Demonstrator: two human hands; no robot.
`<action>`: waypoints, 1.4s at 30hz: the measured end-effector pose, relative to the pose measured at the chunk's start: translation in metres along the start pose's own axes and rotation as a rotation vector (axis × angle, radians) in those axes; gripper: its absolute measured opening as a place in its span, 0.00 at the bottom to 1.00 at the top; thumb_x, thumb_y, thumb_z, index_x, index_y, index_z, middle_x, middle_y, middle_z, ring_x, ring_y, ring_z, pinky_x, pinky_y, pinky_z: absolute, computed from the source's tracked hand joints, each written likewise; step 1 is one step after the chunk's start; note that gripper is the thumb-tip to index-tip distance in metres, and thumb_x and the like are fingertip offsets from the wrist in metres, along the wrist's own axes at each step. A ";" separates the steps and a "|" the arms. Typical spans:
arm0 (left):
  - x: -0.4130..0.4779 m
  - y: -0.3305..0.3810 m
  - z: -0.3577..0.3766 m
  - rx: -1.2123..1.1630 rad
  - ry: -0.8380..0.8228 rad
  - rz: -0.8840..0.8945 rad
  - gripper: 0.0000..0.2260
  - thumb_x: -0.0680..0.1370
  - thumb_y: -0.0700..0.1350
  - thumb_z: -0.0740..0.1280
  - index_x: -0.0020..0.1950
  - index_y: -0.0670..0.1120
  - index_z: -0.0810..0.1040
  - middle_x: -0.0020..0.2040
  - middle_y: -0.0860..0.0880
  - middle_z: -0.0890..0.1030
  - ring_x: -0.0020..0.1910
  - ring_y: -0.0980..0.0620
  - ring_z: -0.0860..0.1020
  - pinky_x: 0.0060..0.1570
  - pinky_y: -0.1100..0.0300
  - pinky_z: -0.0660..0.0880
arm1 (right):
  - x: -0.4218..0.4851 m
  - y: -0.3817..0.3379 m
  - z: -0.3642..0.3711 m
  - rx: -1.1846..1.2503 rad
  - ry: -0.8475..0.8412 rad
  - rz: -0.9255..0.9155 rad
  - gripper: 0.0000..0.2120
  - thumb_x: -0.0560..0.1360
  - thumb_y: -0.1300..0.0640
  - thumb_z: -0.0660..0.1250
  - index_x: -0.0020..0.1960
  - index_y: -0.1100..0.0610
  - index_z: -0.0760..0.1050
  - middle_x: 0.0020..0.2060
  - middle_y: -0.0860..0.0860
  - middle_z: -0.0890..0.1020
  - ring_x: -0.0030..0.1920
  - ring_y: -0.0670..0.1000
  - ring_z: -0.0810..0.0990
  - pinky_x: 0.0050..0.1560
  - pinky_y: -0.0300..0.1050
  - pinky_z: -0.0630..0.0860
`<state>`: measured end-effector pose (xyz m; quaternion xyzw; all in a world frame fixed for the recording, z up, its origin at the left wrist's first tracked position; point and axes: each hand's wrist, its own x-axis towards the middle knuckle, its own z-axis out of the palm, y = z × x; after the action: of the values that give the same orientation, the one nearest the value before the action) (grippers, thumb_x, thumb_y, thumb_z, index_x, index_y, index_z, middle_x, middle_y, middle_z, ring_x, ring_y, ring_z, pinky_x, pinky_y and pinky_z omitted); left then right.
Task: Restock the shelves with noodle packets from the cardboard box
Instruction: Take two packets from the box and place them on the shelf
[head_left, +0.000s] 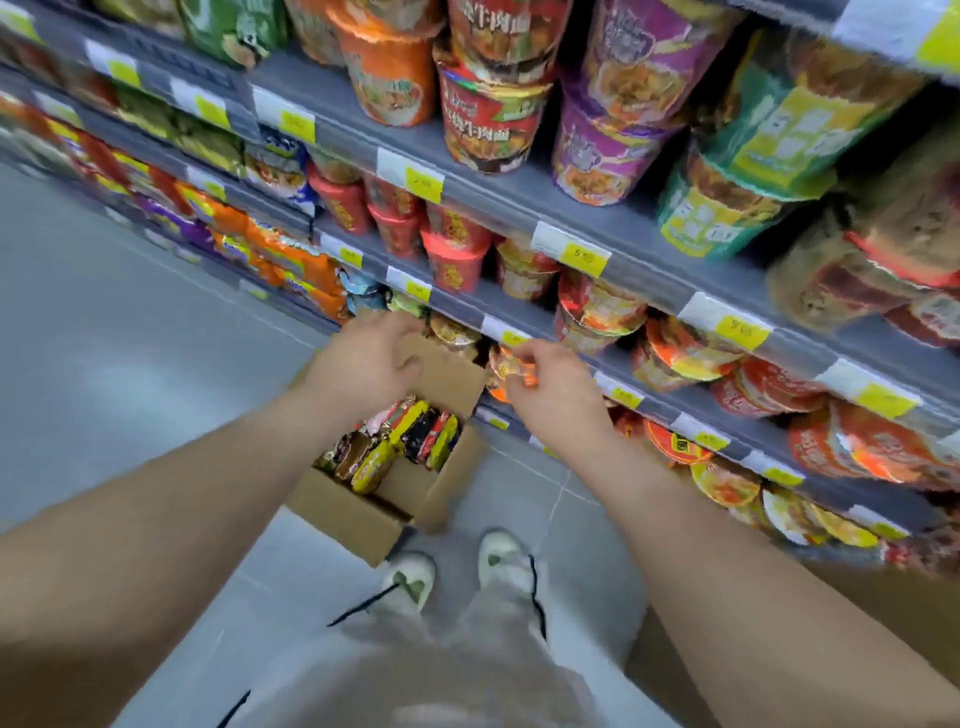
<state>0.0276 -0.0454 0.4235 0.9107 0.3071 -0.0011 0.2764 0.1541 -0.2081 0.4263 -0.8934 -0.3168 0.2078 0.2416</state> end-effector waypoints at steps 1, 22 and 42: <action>-0.004 -0.005 0.002 -0.003 0.024 -0.087 0.19 0.74 0.44 0.67 0.65 0.48 0.74 0.59 0.44 0.76 0.58 0.42 0.75 0.58 0.52 0.72 | 0.010 -0.002 0.007 -0.003 -0.063 -0.048 0.14 0.74 0.58 0.63 0.60 0.54 0.75 0.57 0.53 0.78 0.56 0.54 0.76 0.54 0.47 0.74; -0.043 -0.219 0.174 -0.110 0.111 -0.739 0.19 0.74 0.45 0.67 0.64 0.45 0.74 0.60 0.42 0.75 0.60 0.41 0.73 0.57 0.54 0.70 | 0.118 0.019 0.276 -0.317 -0.588 -0.425 0.17 0.74 0.59 0.64 0.62 0.54 0.73 0.59 0.54 0.77 0.60 0.57 0.73 0.56 0.46 0.69; 0.071 -0.433 0.464 0.297 -0.281 -0.628 0.23 0.76 0.41 0.64 0.70 0.47 0.65 0.60 0.45 0.75 0.57 0.43 0.76 0.44 0.53 0.72 | 0.200 0.195 0.613 -0.682 -0.782 -1.014 0.33 0.72 0.62 0.64 0.75 0.62 0.56 0.72 0.59 0.62 0.73 0.58 0.58 0.73 0.47 0.54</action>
<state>-0.0796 0.0455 -0.2002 0.7932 0.5271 -0.2552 0.1669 0.0659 -0.0234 -0.2158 -0.5225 -0.8026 0.2640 -0.1146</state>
